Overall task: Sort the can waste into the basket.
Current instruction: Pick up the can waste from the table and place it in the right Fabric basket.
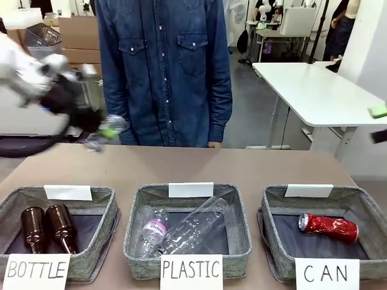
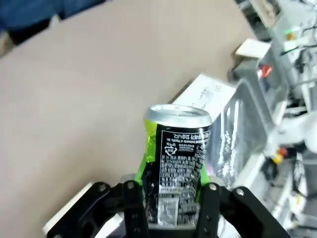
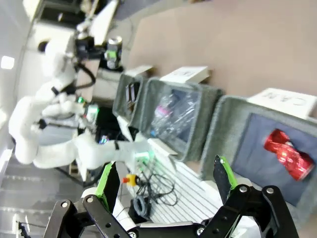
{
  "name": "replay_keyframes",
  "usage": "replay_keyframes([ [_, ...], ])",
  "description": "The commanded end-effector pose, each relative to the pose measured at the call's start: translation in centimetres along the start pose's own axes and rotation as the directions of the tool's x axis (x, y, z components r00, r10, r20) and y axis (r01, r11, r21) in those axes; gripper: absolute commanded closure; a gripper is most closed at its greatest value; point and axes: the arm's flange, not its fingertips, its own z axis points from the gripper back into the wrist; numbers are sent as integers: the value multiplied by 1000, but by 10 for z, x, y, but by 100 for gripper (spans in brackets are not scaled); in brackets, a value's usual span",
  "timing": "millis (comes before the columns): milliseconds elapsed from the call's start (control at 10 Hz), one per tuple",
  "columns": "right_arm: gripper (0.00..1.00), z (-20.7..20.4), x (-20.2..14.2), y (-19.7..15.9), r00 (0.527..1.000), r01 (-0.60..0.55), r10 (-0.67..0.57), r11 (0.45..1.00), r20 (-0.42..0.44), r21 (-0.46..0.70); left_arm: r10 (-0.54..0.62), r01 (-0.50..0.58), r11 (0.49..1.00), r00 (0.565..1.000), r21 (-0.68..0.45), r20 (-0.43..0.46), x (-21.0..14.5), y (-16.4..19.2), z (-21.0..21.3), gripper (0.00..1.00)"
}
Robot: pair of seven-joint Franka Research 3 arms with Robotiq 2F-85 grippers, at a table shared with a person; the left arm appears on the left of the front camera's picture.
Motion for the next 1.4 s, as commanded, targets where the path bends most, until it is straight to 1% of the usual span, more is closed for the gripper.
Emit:
replay_keyframes([
  [0, 0, 48, -12, -25, 982, 126, -119, 991, 146, -41, 159, -152, 986, 979, -65, 124, 33, -33, -63, 100],
  [100, 0, 61, -16, -41, 954, 198, -194, 980, 227, 5, 36, -34, 996, 999, -86, 28, 30, -61, -96, 100],
  [200, 0, 65, -19, -53, 936, 251, -246, 968, 252, 9, -85, 75, 987, 994, -139, -65, 25, -90, -124, 100],
  [300, 0, 55, -18, -31, 982, 118, -112, 992, 149, -33, -196, 172, 960, 976, -219, -95, 14, -123, -144, 100],
  [400, 0, 55, -18, -31, 982, 118, -112, 992, 149, -33, -245, 228, 950, 968, -214, -57, 1, -134, -139, 100],
  [500, 0, 55, -18, -31, 982, 118, -112, 992, 149, -33, -66, 55, 988, 996, -145, -68, 23, -116, -146, 100],
  [800, 0, 55, -18, -31, 982, 118, -112, 992, 149, -33, -66, 55, 988, 996, -145, -68, 23, -116, -146, 100],
  [900, 0, 55, -18, -31, 982, 118, -112, 992, 149, -33, -102, 89, 984, 992, -157, -79, 18, -119, -150, 59],
  [1000, 0, 55, -18, -31, 982, 118, -112, 992, 149, -33, -337, 317, 930, 938, -187, -85, 40, -157, -166, 59],
  [1100, 0, 55, -18, -31, 982, 118, -112, 992, 149, -33, -533, 502, 838, 838, -215, -117, 74, -216, -193, 59],
  [1200, 0, 55, -18, -31, 982, 118, -112, 992, 149, -33, -644, 601, 761, 746, -245, -169, 95, -264, -218, 59],
  [1300, 0, 55, -18, -31, 982, 118, -112, 992, 149, -33, -709, 653, 704, 669, -280, -222, 107, -297, -240, 59],
])
